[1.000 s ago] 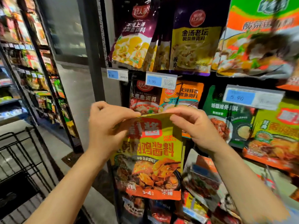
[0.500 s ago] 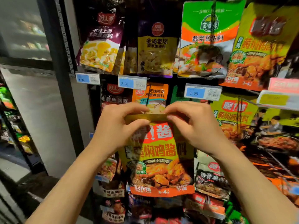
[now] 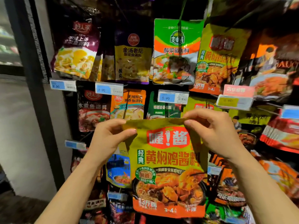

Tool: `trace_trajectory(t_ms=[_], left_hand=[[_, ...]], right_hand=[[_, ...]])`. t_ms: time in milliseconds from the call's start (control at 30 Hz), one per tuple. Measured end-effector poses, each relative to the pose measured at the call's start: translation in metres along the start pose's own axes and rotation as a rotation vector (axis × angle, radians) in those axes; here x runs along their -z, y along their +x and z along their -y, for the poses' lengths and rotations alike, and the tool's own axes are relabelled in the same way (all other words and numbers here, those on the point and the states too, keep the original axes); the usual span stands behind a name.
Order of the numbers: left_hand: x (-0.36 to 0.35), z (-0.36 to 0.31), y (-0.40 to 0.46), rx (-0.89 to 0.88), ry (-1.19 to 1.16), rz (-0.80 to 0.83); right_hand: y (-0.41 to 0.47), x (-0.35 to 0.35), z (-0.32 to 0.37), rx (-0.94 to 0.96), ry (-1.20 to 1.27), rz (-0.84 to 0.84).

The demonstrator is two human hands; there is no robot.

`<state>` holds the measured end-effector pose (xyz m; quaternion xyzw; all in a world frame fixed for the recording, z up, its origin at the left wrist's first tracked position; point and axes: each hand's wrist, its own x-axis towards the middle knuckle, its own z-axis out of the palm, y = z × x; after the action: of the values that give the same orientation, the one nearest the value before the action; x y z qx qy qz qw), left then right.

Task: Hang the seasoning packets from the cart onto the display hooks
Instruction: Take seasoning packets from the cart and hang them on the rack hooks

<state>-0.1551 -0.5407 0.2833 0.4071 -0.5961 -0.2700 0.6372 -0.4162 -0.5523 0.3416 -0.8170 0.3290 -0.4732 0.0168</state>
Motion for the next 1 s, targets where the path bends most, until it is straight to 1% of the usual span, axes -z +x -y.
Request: trace_trajectory(t_ms=[67,167,267,333,567,667,767,900,1000], left_hand=[[-0.008,-0.010,0.002,-0.010,-0.005,-0.016],[-0.015,-0.022,0.003,0.022,-0.108,-0.007],[-0.019,-0.029,0.001,0.057,-0.282,0.106],[-0.023,-0.029,0.001,0.086,-0.350,0.150],[-0.043,-0.025,0.016,0.152,-0.405,0.173],[-0.054,-0.034,0.025,0.114,-0.372,0.210],[-0.066,-0.044,0.036,0.088,-0.308,0.185],[-0.085,-0.057,0.047,-0.078,-0.216,0.177],[-0.099,-0.060,0.055,-0.190,-0.209,0.176]], right_hand=[[-0.001,0.007,-0.003,-0.018,0.059,-0.021],[-0.003,0.015,-0.008,-0.021,0.113,-0.044],[-0.007,0.021,-0.014,-0.038,0.149,-0.057],[-0.010,0.024,-0.018,-0.050,0.168,-0.051],[-0.012,0.047,-0.031,-0.134,0.197,-0.046],[-0.009,0.060,-0.032,-0.173,0.155,-0.055],[-0.008,0.073,-0.033,-0.205,0.102,-0.091],[-0.006,0.088,-0.035,-0.239,0.049,-0.153],[-0.007,0.098,-0.036,-0.274,0.013,-0.206]])
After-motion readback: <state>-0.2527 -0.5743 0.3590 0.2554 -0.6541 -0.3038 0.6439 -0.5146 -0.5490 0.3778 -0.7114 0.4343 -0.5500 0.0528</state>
